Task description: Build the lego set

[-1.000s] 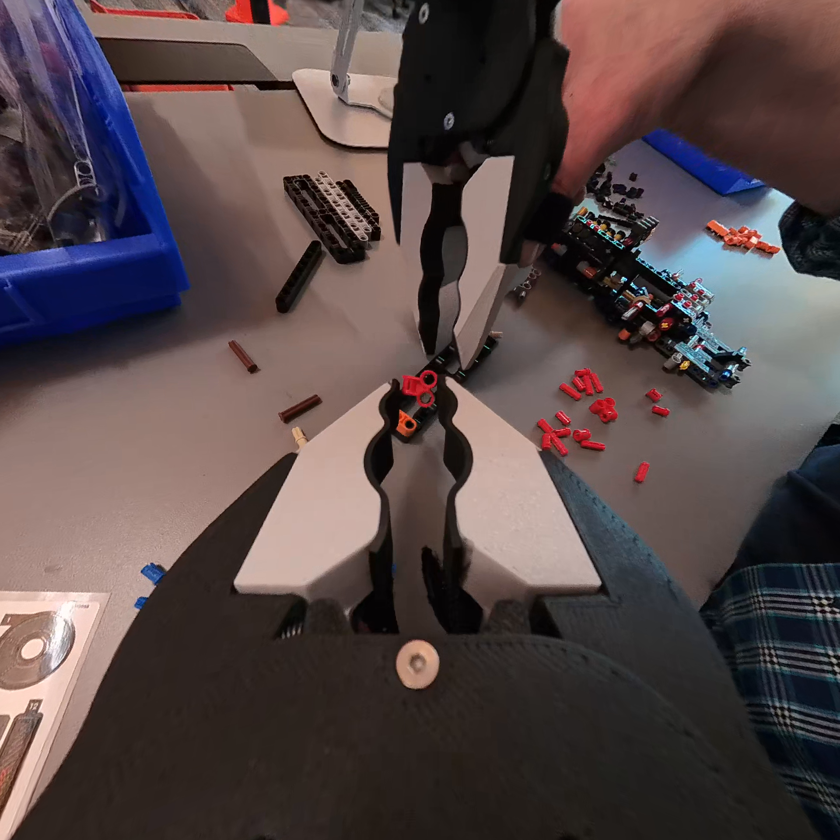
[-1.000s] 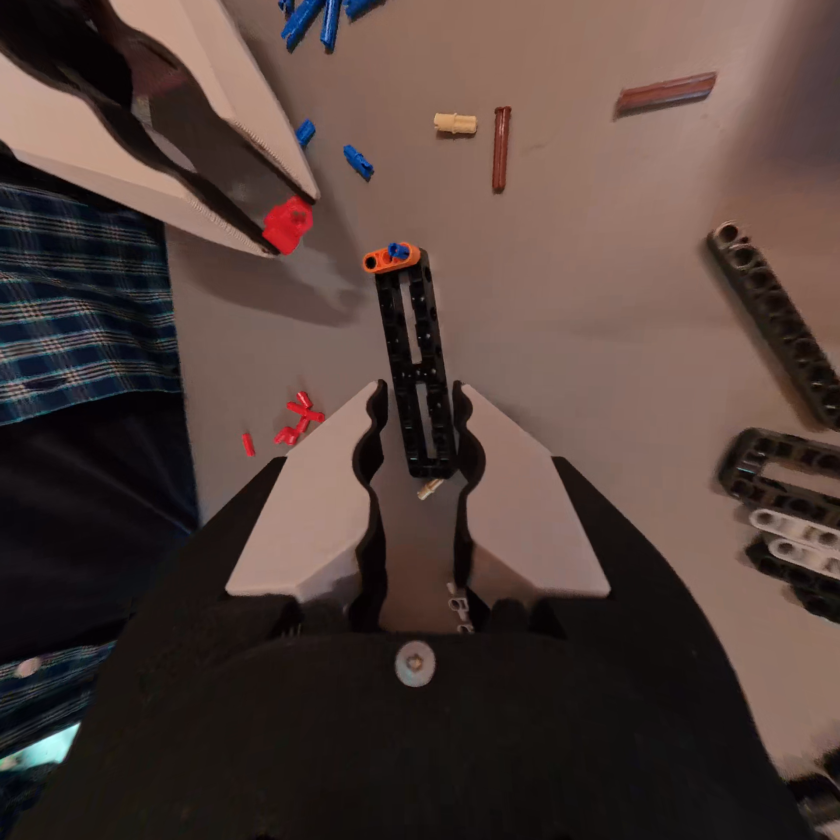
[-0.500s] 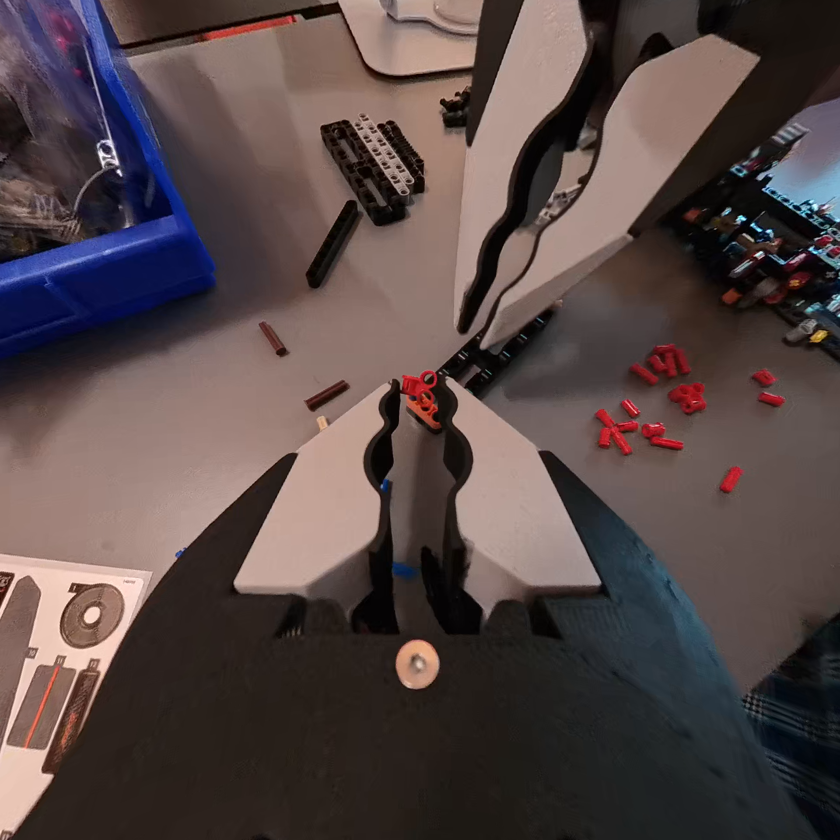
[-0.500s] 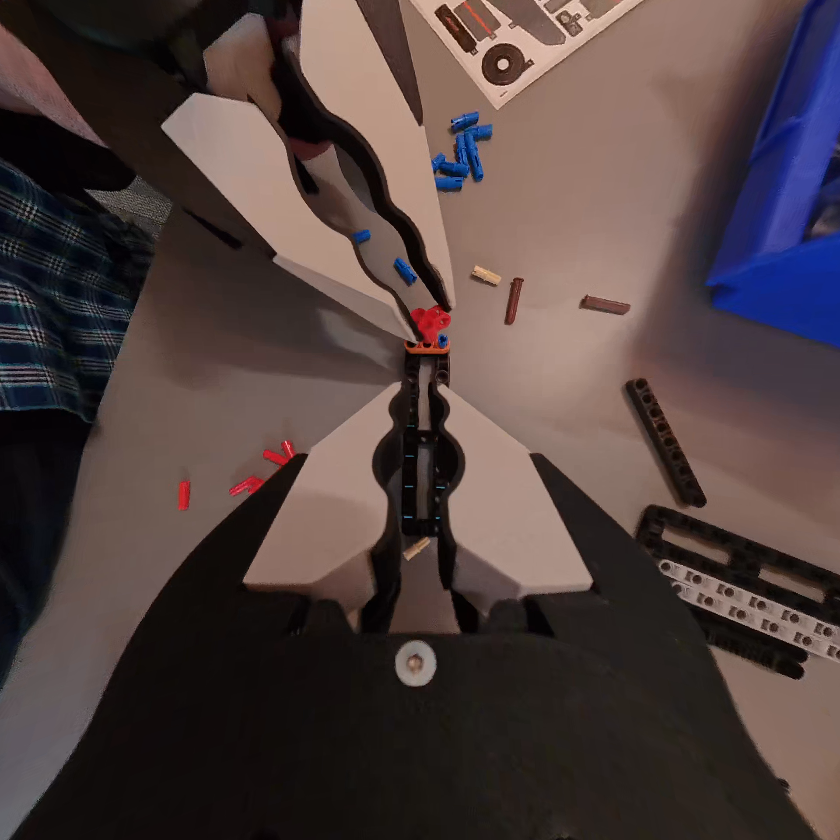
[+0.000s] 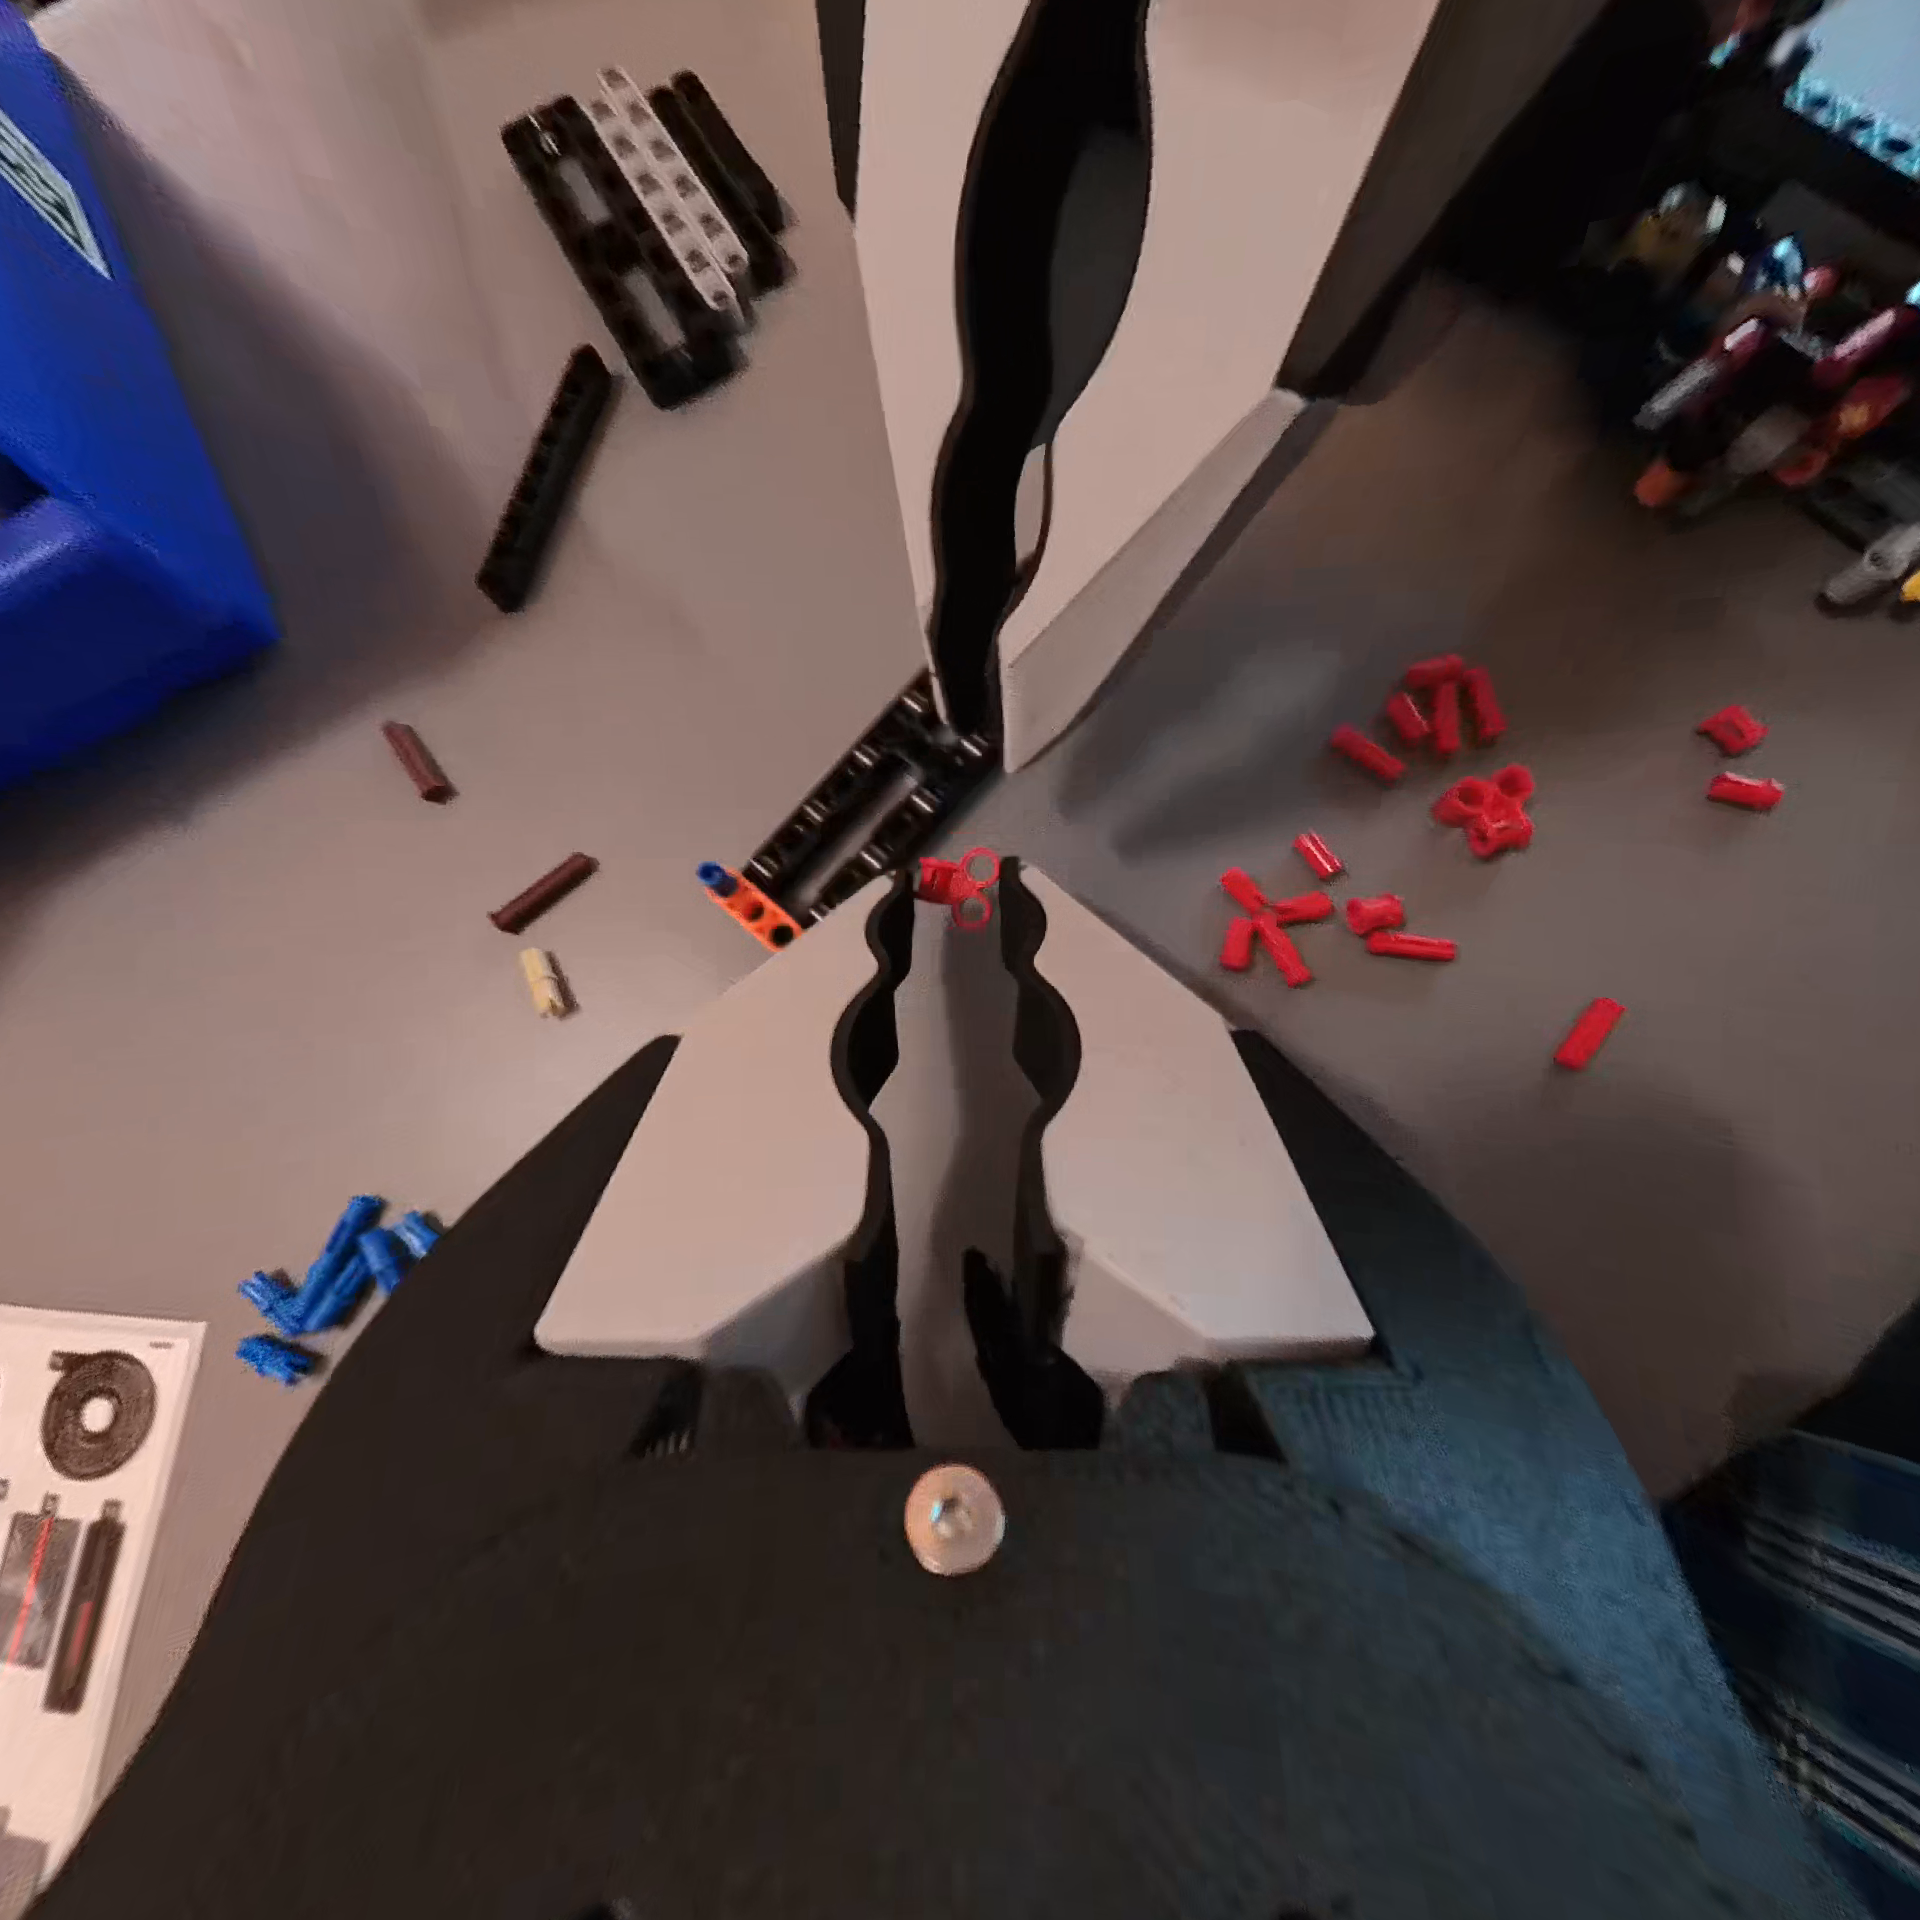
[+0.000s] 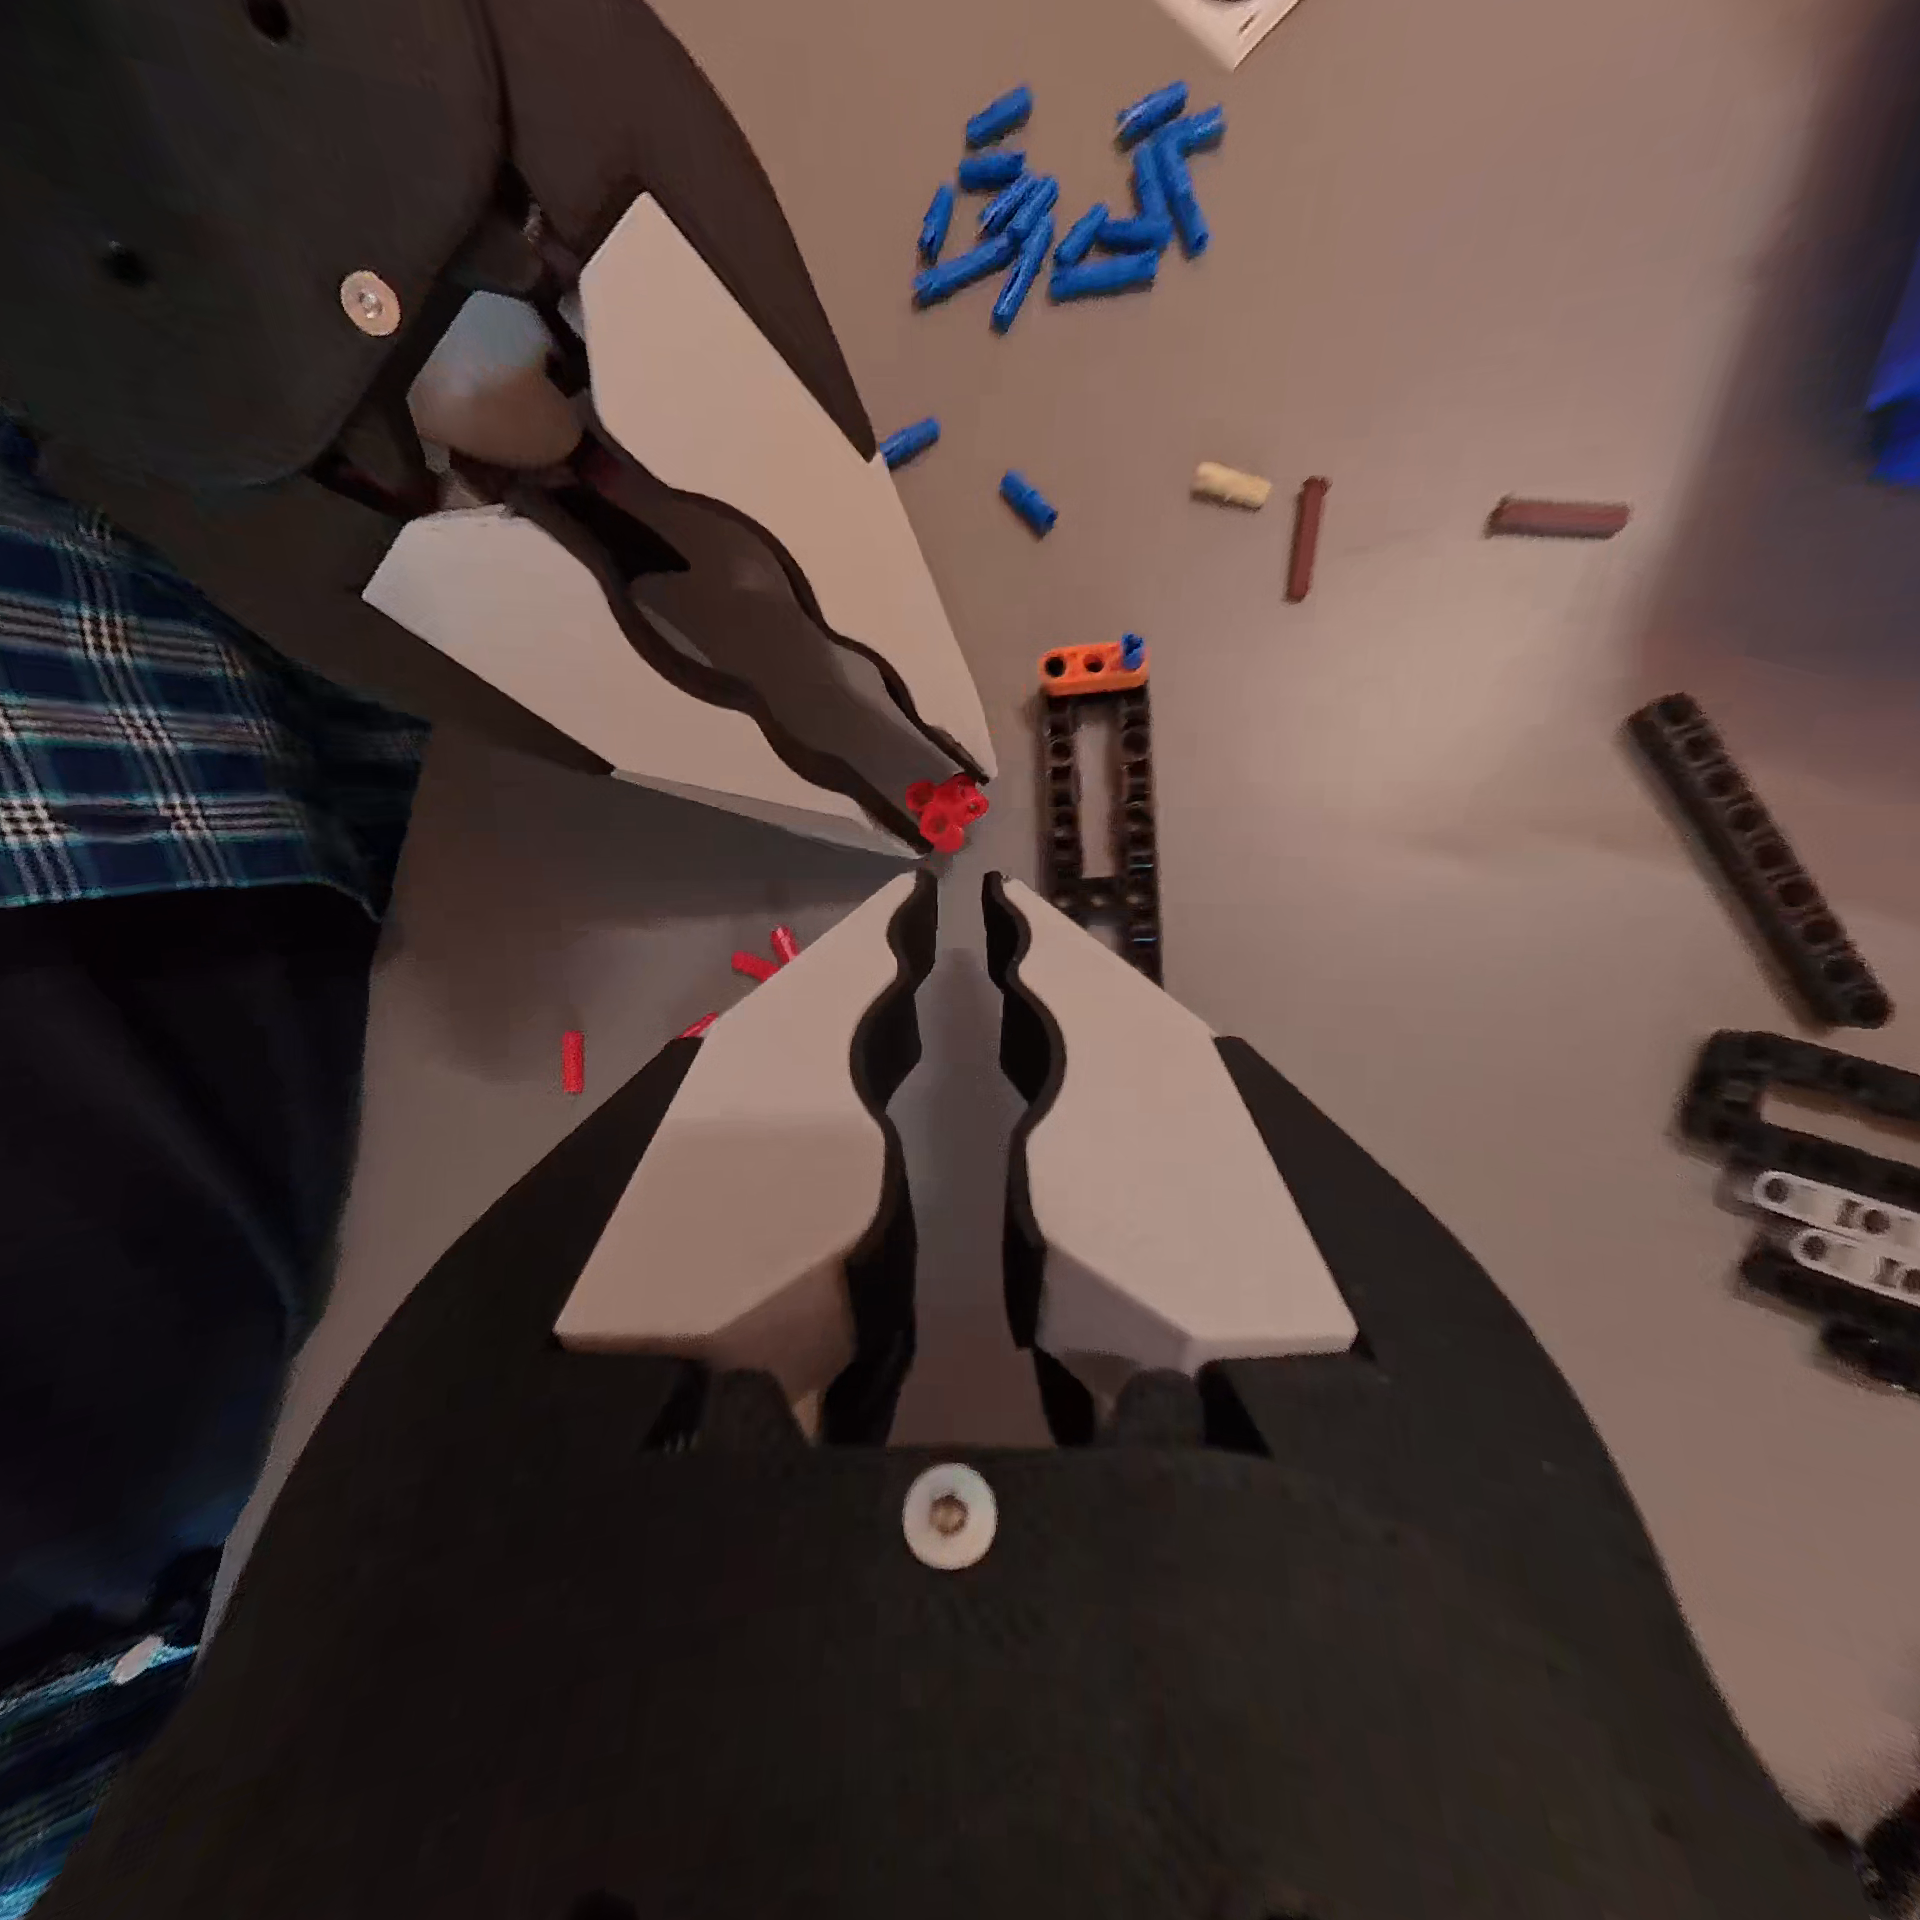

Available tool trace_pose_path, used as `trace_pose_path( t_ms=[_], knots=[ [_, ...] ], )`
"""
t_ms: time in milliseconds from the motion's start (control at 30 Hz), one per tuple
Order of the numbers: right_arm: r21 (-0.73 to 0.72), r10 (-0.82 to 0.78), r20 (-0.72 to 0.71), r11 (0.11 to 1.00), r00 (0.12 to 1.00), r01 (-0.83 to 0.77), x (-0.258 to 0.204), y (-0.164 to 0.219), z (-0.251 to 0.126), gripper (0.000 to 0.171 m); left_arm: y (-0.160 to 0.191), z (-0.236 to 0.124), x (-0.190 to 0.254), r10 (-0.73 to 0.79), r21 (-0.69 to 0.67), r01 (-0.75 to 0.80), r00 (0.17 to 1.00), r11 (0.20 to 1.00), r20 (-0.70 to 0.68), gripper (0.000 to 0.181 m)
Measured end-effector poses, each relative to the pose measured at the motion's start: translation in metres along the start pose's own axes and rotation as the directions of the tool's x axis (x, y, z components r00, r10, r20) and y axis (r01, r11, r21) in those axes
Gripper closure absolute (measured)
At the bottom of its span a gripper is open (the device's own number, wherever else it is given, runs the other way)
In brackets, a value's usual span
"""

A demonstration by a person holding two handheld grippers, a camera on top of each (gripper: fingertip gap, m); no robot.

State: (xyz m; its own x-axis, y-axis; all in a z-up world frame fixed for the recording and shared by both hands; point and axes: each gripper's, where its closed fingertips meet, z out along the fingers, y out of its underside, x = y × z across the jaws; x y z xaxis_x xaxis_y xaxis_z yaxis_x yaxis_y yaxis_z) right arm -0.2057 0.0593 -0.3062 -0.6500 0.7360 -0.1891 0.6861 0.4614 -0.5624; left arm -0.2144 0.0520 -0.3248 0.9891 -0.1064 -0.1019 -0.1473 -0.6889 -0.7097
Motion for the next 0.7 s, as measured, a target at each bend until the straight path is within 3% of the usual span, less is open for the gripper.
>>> trace_pose_path(
  t_ms=[33, 200, 400, 700],
  knots=[
    [-0.012, -0.005, 0.005, 1.000, 1.000, 0.005, -0.004, 0.003, 0.002, 0.165, 0.004, 0.001, 0.003, -0.004, -0.016, 0.004, 1.000, 1.000, -0.004, 0.166],
    [-0.035, -0.013, 0.011, 0.999, 1.000, 0.014, -0.015, 0.010, 0.013, 0.164, 0.018, 0.000, 0.017, -0.039, -0.040, 0.037, 0.998, 0.999, -0.052, 0.163],
    [-0.103, -0.022, -0.040, 0.994, 0.999, 0.018, -0.022, 0.019, 0.027, 0.162, 0.016, -0.017, 0.021, -0.103, 0.010, 0.107, 0.971, 0.994, -0.214, 0.150],
    [-0.107, -0.032, -0.120, 0.994, 0.992, 0.019, -0.016, 0.014, 0.036, 0.168, 0.023, -0.010, 0.026, -0.080, -0.026, 0.076, 0.951, 0.997, -0.299, 0.163]
  ],
)
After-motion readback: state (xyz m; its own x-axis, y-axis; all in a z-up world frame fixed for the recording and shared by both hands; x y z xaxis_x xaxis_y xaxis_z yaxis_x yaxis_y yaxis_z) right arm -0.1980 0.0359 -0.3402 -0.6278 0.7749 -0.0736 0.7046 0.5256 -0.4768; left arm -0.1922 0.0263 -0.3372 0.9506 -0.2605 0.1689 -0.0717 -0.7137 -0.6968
